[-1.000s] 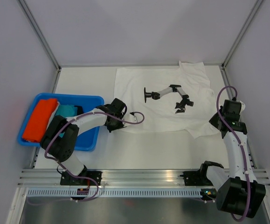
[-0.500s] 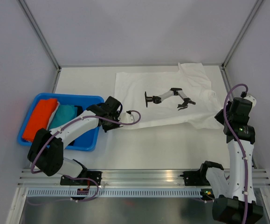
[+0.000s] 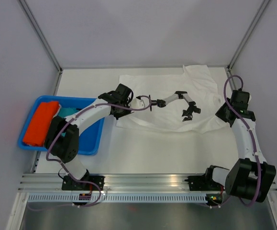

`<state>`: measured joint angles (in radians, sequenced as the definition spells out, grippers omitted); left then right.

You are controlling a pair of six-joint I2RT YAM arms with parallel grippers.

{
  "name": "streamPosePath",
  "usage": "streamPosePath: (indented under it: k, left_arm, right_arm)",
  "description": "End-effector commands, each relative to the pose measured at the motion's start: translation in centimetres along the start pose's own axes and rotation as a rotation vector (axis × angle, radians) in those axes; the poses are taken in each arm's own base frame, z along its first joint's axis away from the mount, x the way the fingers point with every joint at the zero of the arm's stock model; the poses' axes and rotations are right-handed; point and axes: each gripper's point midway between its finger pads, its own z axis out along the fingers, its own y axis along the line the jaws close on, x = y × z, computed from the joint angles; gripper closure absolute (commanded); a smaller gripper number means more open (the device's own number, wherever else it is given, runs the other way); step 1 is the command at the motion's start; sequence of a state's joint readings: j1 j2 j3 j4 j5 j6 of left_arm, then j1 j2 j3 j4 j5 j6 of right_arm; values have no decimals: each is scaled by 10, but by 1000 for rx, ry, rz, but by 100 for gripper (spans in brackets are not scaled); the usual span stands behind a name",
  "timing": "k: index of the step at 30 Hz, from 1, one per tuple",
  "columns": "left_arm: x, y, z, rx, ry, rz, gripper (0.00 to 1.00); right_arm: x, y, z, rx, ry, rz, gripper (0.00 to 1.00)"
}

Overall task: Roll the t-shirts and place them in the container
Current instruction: Fold the tshirt

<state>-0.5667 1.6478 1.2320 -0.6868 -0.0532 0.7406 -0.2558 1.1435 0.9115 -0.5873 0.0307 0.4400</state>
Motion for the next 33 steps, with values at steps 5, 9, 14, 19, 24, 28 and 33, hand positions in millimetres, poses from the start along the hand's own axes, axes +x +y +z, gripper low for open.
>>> streamPosePath:
  k: [5,9,14,19,24,28,33]
  left_arm:
    - [-4,45,28,-93,51,-107,98]
    - [-3,64,35,-142,86,-124,98]
    - [5,69,48,-145,122,-127,98]
    - [7,75,62,-160,138,-127,98]
    - [6,80,72,-165,151,-126,98]
    - [4,83,74,-173,142,-132,98]
    - [4,84,79,-170,141,-124,98]
  right_arm:
    - [-63,26,37,-42,-137,9,100]
    - [-76,30,59,-29,-128,-2,100]
    - [-80,35,97,-29,-88,-12,100]
    - [-79,34,124,-16,-53,-12,100]
    - [-81,30,136,10,-60,-25,100]
    - [-81,25,145,34,-50,-39,100]
    - [-81,23,159,51,-43,-56,100]
